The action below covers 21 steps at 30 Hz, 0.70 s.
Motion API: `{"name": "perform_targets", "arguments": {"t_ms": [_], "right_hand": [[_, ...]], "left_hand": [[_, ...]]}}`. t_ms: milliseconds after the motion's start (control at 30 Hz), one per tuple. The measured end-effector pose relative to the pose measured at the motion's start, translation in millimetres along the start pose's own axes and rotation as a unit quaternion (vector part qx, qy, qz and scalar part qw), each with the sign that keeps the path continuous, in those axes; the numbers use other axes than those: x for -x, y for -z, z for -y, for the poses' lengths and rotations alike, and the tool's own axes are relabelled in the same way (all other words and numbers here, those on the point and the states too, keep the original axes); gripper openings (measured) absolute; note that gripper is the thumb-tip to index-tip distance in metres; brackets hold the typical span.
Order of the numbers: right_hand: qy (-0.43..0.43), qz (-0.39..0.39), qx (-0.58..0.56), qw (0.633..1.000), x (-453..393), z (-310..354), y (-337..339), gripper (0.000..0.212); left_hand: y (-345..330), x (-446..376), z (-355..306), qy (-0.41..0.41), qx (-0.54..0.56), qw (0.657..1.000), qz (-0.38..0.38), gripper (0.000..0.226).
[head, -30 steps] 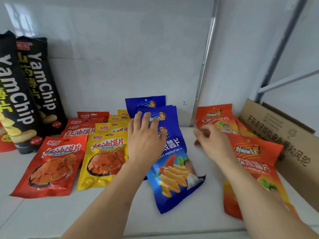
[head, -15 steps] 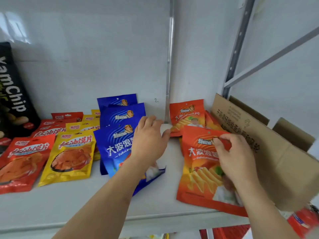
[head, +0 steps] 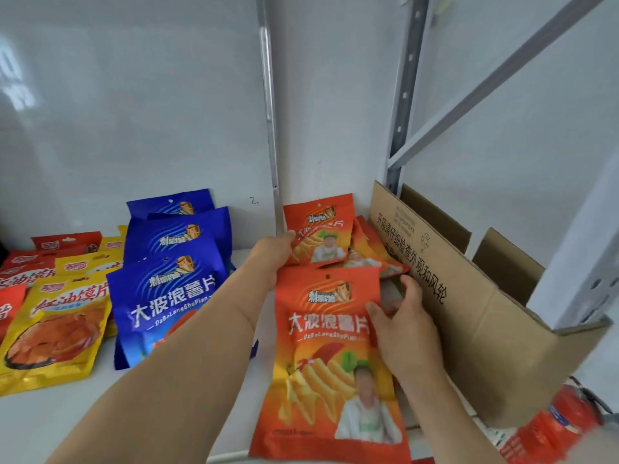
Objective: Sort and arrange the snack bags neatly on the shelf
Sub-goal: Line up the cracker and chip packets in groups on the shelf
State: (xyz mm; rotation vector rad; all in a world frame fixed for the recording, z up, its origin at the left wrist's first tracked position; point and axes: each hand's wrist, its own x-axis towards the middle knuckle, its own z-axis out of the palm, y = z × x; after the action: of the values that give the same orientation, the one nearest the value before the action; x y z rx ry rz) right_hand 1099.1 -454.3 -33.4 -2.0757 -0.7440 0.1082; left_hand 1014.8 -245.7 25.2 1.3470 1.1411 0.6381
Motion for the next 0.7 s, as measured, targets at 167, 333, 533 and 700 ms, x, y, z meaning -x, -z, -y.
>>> {"name": "perform_targets", "arguments": {"t_ms": [167,333,533,700], "right_hand": [[-0.029,0.033,0.067,0.997,2,0,-4,0.061],[-0.018,0.071,0.143,0.987,-2,8,-12,0.039],[-0.035,0.101,-0.184,0.977,-14,3,-15,0.007],[-0.03,0.06,-0.257,0.964,-33,20,5,0.011]], "left_hand": [[-1,-33,0,0.02,-0.003,1.0,0.02,0.044],[0,-56,0,0.013,-0.031,0.999,0.033,0.05],[-4,-66,-7,-0.001,-0.055,0.997,0.061,0.04],[-6,-78,-2,0.004,-0.052,0.996,0.072,0.046]]}}
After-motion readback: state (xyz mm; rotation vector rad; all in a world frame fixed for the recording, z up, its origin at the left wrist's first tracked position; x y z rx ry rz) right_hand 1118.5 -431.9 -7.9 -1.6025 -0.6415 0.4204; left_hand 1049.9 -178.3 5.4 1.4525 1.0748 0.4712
